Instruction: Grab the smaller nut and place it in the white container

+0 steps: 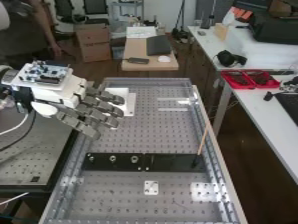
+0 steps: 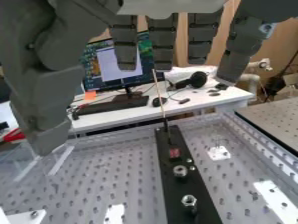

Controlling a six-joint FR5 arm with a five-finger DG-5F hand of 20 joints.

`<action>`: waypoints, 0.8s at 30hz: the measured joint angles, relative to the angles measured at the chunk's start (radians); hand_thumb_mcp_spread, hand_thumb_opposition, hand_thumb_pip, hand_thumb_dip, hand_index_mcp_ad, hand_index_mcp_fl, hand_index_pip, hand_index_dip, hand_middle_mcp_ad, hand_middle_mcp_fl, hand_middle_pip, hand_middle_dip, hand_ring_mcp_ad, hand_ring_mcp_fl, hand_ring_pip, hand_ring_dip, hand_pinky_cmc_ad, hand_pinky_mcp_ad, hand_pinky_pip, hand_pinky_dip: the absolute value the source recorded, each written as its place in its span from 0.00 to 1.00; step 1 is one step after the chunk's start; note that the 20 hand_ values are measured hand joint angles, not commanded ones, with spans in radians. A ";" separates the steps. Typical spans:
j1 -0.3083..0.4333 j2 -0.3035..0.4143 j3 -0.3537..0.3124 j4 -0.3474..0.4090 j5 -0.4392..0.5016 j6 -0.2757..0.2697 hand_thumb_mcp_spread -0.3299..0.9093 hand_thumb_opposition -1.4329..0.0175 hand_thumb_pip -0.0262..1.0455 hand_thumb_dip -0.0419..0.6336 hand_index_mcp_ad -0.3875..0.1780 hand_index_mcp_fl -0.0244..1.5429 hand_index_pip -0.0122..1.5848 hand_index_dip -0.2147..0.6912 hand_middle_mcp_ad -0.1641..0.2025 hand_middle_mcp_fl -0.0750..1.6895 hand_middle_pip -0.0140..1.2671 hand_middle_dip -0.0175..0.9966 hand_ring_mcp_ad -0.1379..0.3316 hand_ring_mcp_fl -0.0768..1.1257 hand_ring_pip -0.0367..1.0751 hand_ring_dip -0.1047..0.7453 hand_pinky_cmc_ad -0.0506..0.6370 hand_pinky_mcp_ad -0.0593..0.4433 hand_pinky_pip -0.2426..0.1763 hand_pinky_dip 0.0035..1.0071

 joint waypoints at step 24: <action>-0.175 -0.164 0.045 0.075 -0.211 -0.136 0.57 0.43 0.54 0.30 0.50 0.06 0.55 0.19 0.74 0.09 0.12 0.19 0.70 0.06 0.14 0.17 0.61 0.74 0.34 0.46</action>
